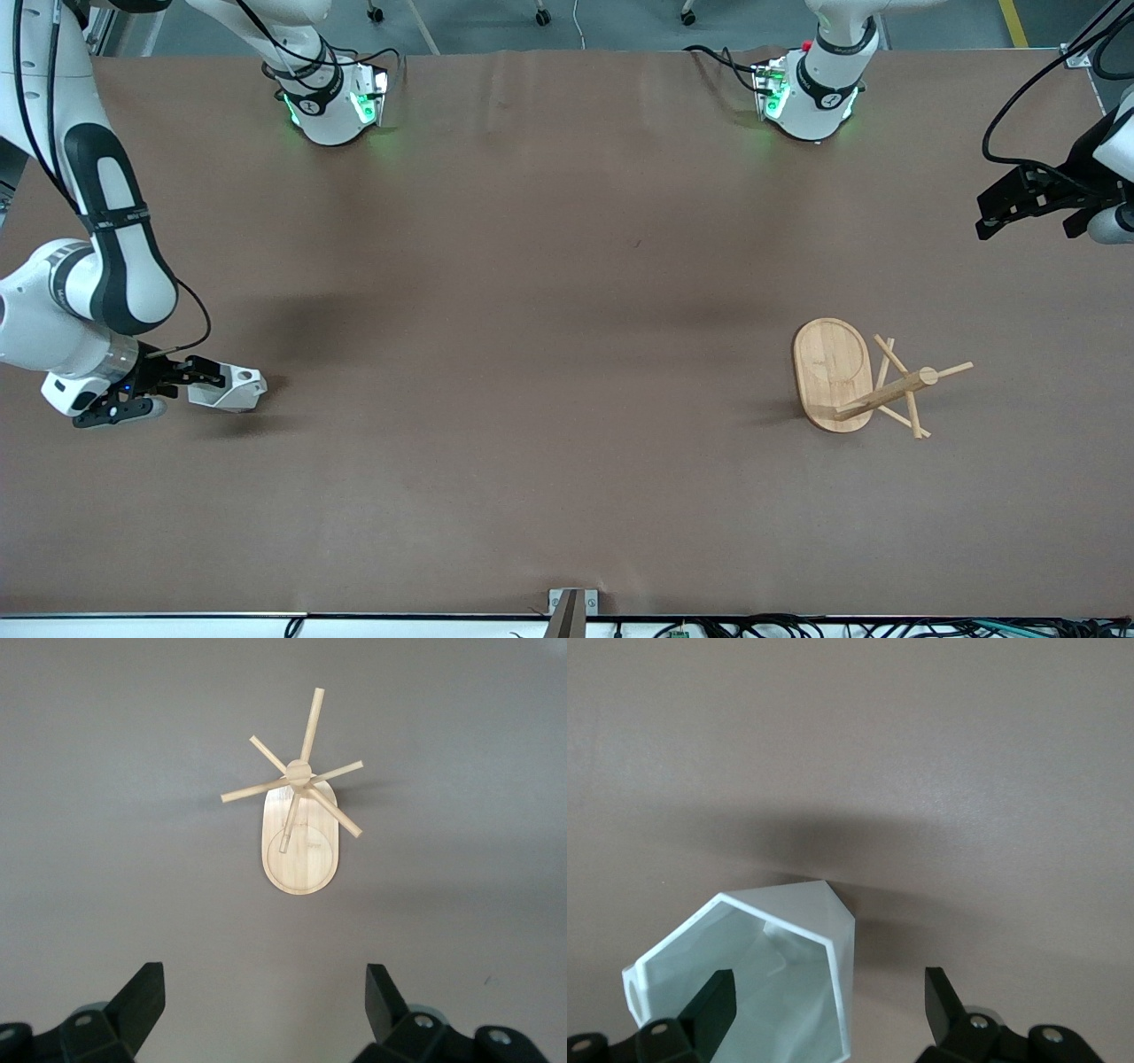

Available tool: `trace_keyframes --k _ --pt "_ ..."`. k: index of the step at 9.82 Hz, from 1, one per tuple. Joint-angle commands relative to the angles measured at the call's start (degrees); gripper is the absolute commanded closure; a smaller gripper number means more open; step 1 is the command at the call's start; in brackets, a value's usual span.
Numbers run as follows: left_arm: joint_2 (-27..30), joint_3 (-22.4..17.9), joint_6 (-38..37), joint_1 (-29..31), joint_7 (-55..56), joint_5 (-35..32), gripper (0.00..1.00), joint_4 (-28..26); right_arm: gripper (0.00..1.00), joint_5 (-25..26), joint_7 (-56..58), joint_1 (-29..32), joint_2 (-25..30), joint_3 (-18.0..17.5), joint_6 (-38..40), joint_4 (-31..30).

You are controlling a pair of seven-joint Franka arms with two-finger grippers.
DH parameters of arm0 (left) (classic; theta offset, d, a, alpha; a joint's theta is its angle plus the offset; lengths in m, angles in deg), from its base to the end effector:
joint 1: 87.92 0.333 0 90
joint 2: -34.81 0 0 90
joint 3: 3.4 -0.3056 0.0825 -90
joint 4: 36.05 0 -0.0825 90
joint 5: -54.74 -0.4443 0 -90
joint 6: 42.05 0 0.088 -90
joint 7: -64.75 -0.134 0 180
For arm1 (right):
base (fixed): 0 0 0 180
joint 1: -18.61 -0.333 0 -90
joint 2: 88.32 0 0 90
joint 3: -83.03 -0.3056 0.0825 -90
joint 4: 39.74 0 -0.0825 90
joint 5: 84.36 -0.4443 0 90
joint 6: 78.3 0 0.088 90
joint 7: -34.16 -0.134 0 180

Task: Hang cup on rack
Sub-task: 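Reach the right gripper down to the white cup and close on it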

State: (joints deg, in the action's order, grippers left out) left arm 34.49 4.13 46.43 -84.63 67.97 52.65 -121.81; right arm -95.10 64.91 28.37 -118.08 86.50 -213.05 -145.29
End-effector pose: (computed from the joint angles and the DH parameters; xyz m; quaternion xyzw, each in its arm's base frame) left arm 0.6140 -0.0403 0.6207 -0.9996 0.0080 -0.0221 0.0164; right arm 0.6650 -0.1496 0.1655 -0.9946 -0.0903 -0.0158 0.0488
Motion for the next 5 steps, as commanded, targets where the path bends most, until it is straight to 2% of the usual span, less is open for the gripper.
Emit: trace_keyframes --k 1,2,3,4,5 --pt "-0.91 0.2 -0.42 0.31 -1.9 0.51 0.0 -0.55 0.3 -1.39 1.24 -0.27 2.34 0.04 -0.6 -2.11" --pt "-1.0 0.2 -0.42 0.31 -2.17 0.51 0.0 -0.55 0.69 -1.39 1.15 -0.36 2.34 0.04 -0.6 -1.68" --pt "-1.0 0.2 -0.42 0.4 -2.17 0.6 0.0 -0.55 0.92 -1.39 1.06 -0.27 2.34 0.04 -0.34 -0.98" --pt "-1.0 0.2 -0.33 0.4 -2.17 0.6 0.0 -0.46 0.99 -1.39 0.63 -0.36 2.34 0.04 -0.25 -0.88" --pt "-1.0 0.2 -0.41 0.31 -2.17 0.6 0.0 -0.37 1.0 -1.39 0.62 -0.62 2.34 0.04 -0.16 -0.79"
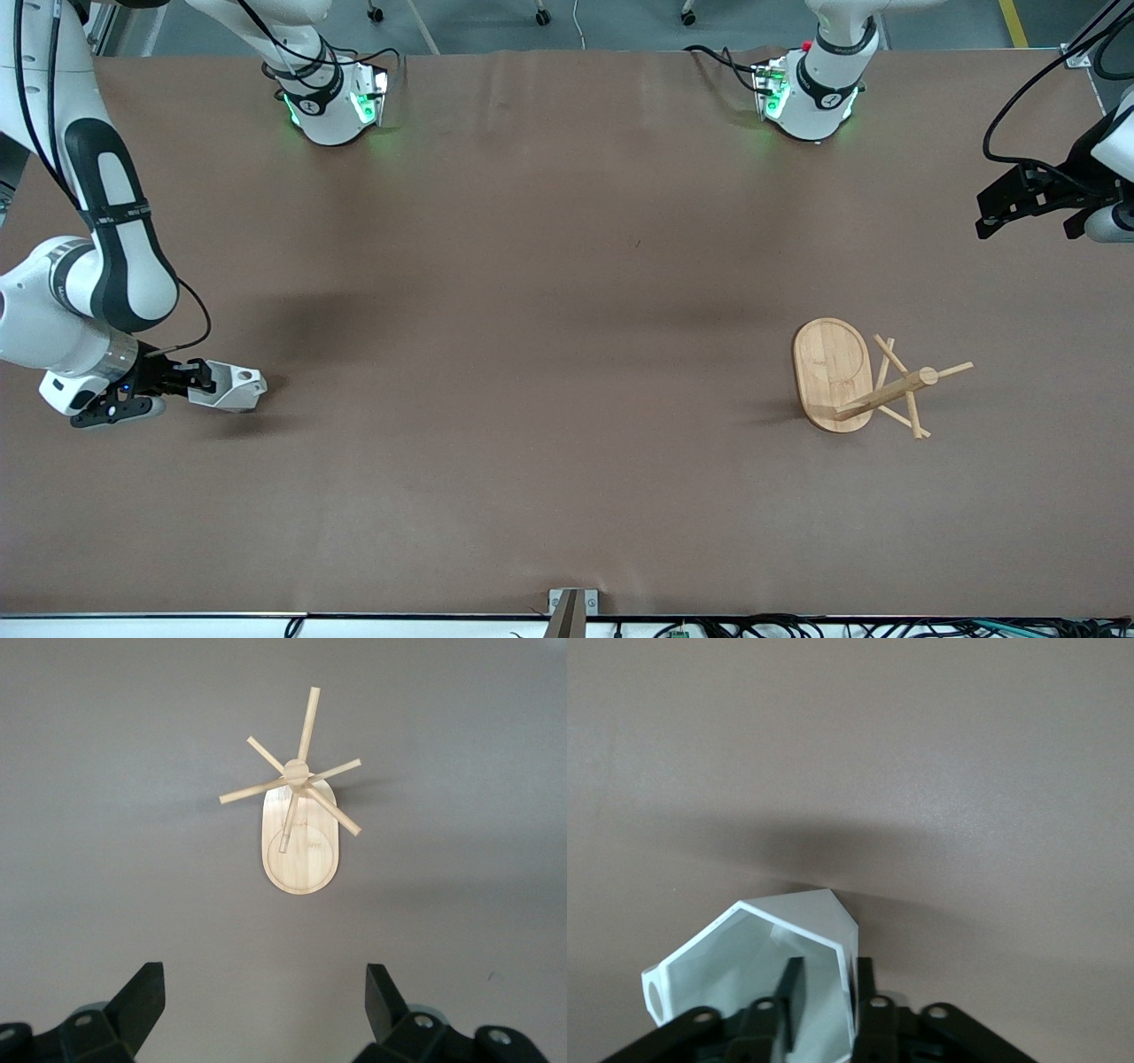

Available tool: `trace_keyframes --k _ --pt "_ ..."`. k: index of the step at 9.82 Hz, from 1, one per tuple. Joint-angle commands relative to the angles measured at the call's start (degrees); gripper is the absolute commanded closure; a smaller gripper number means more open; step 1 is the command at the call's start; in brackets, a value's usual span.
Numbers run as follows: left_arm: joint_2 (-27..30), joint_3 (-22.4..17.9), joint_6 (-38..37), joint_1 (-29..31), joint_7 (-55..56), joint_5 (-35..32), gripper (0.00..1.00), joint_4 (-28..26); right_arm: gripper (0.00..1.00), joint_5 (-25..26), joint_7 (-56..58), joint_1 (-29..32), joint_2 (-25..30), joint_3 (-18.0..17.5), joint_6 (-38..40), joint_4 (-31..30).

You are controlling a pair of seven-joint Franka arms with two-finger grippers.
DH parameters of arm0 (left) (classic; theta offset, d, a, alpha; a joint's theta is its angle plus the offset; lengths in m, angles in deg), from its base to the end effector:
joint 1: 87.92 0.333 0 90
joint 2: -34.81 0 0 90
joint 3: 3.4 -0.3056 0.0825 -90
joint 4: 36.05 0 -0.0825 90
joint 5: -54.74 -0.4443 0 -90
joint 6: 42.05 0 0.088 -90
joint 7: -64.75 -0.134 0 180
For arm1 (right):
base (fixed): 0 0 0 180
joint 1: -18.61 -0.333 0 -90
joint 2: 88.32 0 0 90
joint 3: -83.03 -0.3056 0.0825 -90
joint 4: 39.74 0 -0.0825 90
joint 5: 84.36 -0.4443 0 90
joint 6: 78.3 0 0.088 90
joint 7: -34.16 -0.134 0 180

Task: Hang cup on rack
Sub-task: 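Reach the right gripper down to the white cup and close on it, then lift the white cup with the right gripper while the left gripper approaches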

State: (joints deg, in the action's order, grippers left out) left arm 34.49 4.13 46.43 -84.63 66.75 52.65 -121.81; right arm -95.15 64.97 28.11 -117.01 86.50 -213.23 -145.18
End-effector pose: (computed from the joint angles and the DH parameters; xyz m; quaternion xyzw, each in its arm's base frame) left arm 0.6140 -0.0403 0.6207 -0.9994 0.0187 -0.0219 0.0167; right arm 0.6698 -0.1473 0.1794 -0.9942 -0.0932 -0.0271 0.0458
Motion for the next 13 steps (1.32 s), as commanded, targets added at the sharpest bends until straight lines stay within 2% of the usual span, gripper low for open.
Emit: trace_keyframes --k 1,2,5,7,9,10,12,13 --pt "-1.0 0.2 -0.33 0.31 -0.78 2.08 0.0 -0.29 1.0 -1.33 0.39 -0.45 1.44 0.13 0.02 -0.64" --pt "-0.91 0.12 -0.42 0.48 -0.95 4.09 0.0 -0.46 1.0 -1.33 0.39 -0.53 2.57 0.04 0.63 -0.55" --pt "-1.78 0.73 -0.33 -1.44 -0.86 4.64 0.0 -0.64 1.0 -1.33 -4.6 -3.42 9.59 -0.05 11.59 0.94" --pt "-1.7 0.99 -0.42 -5.55 -1.3 4.64 0.0 -0.64 1.0 -2.29 -10.83 -6.85 13.03 -1.0 15.47 1.21" --pt "-1.26 2.13 -1.72 -9.43 -9.16 4.81 0.0 -0.72 1.0 -13.93 -12.88 -10.36 14.54 -1.45 16.8 1.56" --pt "-1.0 4.05 -2.17 -9.71 -13.3 6.03 0.0 -1.16 1.0 -19.39 -13.4 -12.73 14.54 -1.37 16.89 2.6" --pt "-1.0 8.18 -1.83 -9.71 -14.3 10.42 0.0 -1.43 1.0 -28.97 -18.04 -16.34 14.27 -1.45 18.64 5.33" --pt "-1.0 10.55 -1.21 -9.71 -15.53 11.57 0.0 -1.34 1.0 -35.55 -18.06 -17.92 14.1 -1.45 19.09 5.34"
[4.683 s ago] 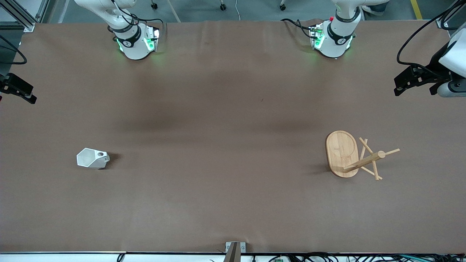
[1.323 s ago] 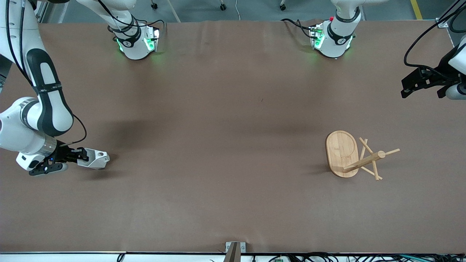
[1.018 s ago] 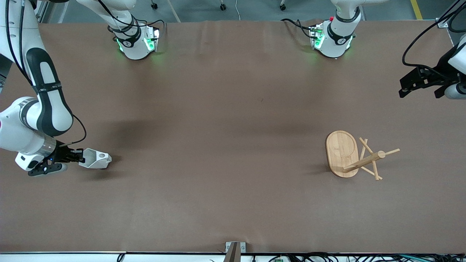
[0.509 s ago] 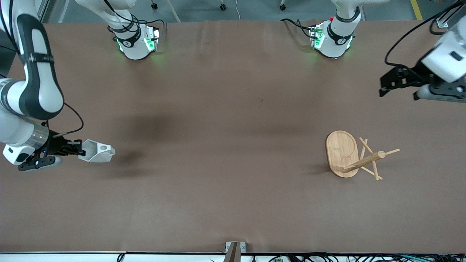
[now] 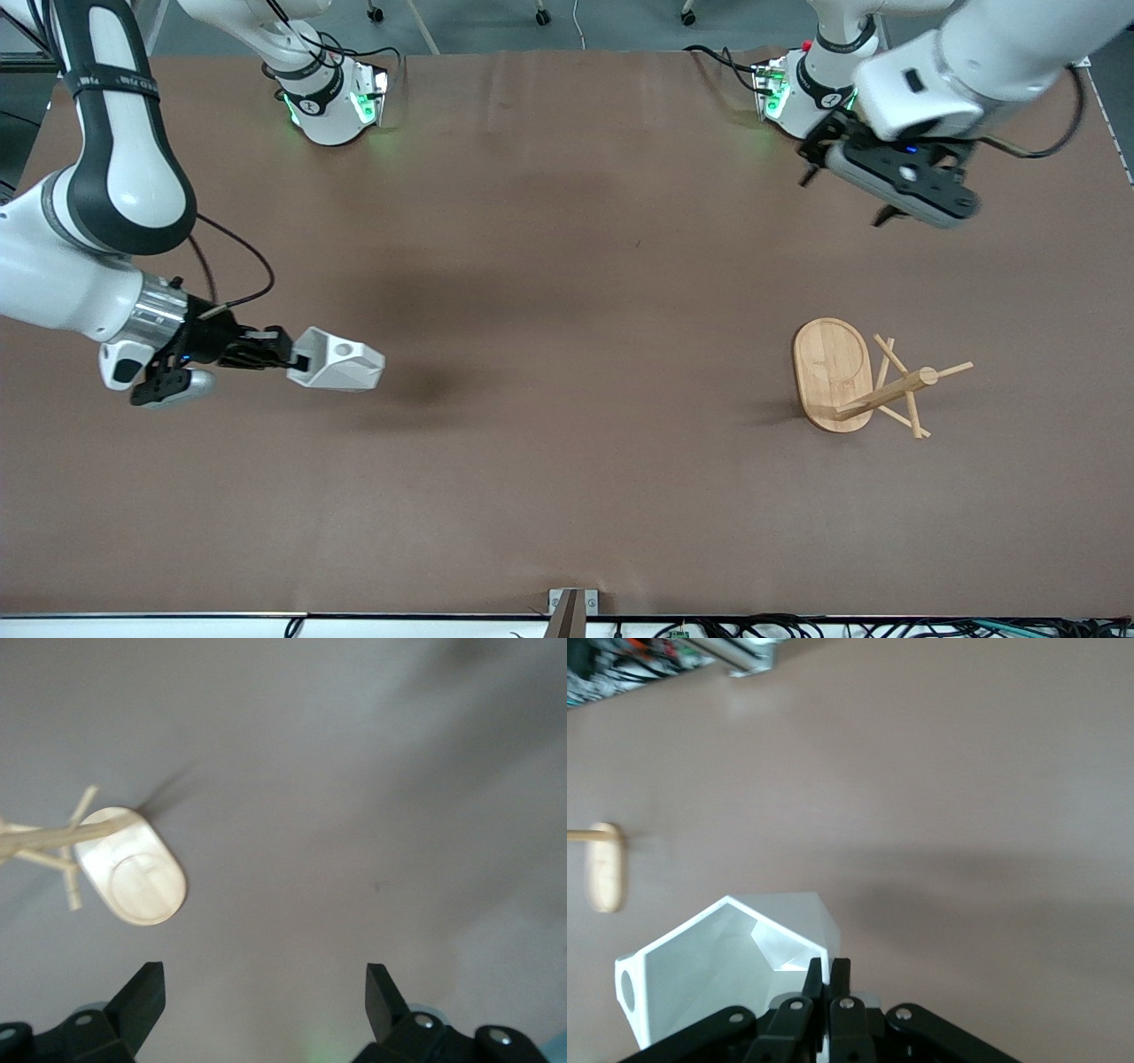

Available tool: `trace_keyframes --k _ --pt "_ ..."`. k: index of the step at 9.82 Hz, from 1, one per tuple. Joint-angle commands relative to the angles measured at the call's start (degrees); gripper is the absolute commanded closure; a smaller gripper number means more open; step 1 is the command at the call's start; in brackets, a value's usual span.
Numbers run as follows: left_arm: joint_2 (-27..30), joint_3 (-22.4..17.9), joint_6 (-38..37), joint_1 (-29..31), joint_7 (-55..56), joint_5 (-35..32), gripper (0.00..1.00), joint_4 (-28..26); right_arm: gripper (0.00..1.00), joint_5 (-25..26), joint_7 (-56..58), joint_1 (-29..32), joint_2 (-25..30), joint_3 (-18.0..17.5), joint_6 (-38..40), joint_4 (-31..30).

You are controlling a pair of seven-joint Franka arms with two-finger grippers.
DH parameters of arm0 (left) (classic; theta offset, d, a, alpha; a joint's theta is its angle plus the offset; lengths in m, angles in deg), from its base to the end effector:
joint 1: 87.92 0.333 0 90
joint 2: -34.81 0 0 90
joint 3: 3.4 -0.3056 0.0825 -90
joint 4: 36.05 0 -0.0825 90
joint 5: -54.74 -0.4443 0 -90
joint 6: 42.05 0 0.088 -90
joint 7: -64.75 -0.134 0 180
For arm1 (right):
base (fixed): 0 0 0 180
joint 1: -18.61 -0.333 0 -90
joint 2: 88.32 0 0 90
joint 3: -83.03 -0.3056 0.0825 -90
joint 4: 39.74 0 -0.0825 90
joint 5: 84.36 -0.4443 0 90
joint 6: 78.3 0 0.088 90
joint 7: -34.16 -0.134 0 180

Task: Hang cup on rack
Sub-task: 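Lift the white cup with the right gripper while the left gripper approaches, then grasp the white cup with the left gripper beside the right gripper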

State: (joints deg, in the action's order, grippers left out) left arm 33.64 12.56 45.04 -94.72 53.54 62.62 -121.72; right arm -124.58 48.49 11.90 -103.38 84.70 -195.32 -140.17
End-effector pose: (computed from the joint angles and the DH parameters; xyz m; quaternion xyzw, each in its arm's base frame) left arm 0.5614 -0.2544 0.6120 0.9529 -0.2948 -0.0046 0.0713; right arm 0.6879 0.1132 0.3750 -0.9523 -0.0088 -0.0377 0.3028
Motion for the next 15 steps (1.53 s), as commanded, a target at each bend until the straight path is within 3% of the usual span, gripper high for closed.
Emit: trace_keyframes --k 1,3,6,8,11,15 --pt "-0.06 5.28 0.36 0.46 -4.94 1.36 0.0 -1.26 1.0 -11.66 -1.32 -3.12 0.38 0.35 2.75 0.59" --pt "-0.32 8.46 4.21 0.38 -11.0 3.8 0.0 -1.52 1.0 -21.52 -1.32 -6.46 0.21 0.35 3.21 1.46" --pt "-2.07 13.91 11.85 0.2 -11.99 5.22 0.0 -1.78 0.99 -22.44 -1.67 -11.04 -0.76 -0.09 4.25 4.37" --pt "-5.06 16.99 17.83 0.12 -12.52 4.7 0.0 -1.78 0.99 -26.19 -1.5 -11.58 -0.67 -0.71 8.8 5.33" --pt "-6.91 18.05 22.85 -0.06 -18.3 4.52 0.01 -2.48 0.99 -30.67 0.33 -12.1 -0.67 -0.8 16.54 6.74" --pt "-7.8 18.32 25.68 -1.29 -19.29 5.05 0.01 -3.27 0.99 -39.64 5.1 -15.0 -1.99 -0.8 17.53 6.39"
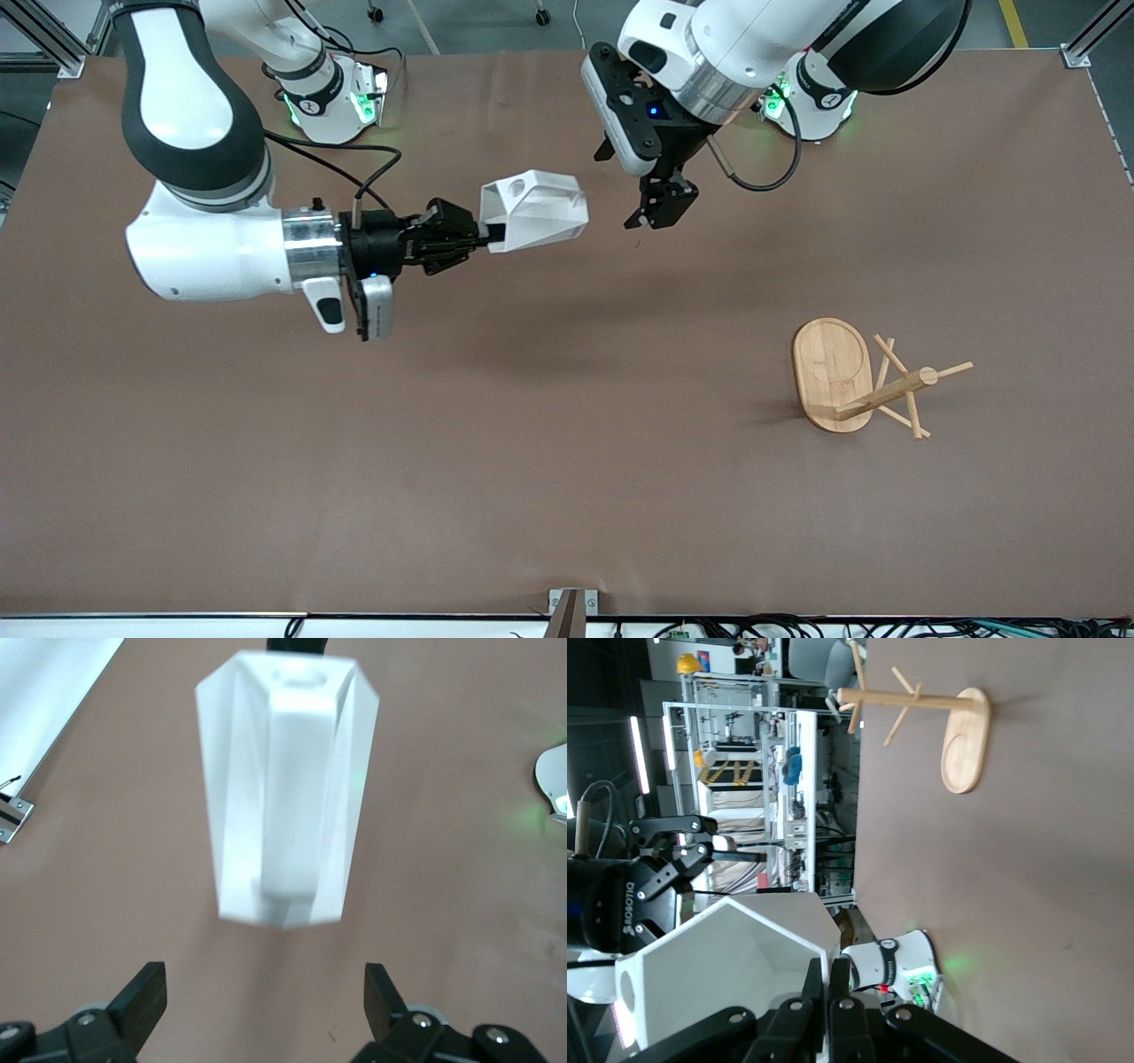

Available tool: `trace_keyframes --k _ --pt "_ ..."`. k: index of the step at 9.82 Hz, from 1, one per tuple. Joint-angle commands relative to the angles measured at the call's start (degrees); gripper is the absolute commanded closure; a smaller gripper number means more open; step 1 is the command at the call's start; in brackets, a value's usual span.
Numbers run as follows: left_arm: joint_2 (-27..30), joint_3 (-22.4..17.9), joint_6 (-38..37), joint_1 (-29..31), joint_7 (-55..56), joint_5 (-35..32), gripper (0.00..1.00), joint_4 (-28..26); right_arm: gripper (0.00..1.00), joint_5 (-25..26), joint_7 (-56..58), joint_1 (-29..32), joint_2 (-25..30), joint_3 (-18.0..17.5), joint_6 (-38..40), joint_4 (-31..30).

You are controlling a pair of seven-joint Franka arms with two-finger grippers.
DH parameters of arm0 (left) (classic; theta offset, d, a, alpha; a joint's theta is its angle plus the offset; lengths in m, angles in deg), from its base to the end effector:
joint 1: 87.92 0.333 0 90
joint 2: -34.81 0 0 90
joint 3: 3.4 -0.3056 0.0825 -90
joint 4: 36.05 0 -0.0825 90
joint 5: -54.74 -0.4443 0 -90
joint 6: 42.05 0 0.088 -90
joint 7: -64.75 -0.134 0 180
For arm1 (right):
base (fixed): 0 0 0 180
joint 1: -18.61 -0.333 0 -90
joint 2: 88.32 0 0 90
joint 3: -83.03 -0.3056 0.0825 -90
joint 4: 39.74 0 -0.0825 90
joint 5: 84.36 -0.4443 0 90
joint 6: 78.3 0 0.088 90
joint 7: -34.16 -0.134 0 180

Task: Hang cup on rack
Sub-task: 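Grasp the white cup with the left gripper beside the right gripper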

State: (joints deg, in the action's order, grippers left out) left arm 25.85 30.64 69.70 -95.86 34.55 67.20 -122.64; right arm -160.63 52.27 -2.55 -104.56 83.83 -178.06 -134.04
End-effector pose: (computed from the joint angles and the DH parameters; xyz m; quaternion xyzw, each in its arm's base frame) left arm 0.5205 -0.4608 0.5785 0.8090 -0.5481 0.1363 0.1630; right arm 0.6186 0.3519 0.4598 -0.7936 -0.1061 0.0854 0.5929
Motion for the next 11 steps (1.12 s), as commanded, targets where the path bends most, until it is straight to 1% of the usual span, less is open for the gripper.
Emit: trace_keyframes --k 1,2,6,11 --pt "0.43 0.23 0.84 -0.14 -0.21 0.55 0.0 -2.97 0.99 -4.58 1.31 -0.55 -1.34 0.08 0.27 0.35" --pt "0.43 0.41 0.49 -0.06 -0.21 0.55 0.0 -2.97 0.99 -5.54 1.4 -1.16 -1.6 0.08 0.09 0.35" --pt "-0.01 0.67 1.1 -0.32 0.49 0.2 0.0 -2.71 0.99 -5.64 1.31 -1.61 -1.61 0.17 0.0 0.35" --pt "-0.36 0.67 1.19 -0.58 0.67 0.02 0.02 -2.36 0.99 -5.55 1.14 -1.61 -1.52 0.17 0.18 0.26"
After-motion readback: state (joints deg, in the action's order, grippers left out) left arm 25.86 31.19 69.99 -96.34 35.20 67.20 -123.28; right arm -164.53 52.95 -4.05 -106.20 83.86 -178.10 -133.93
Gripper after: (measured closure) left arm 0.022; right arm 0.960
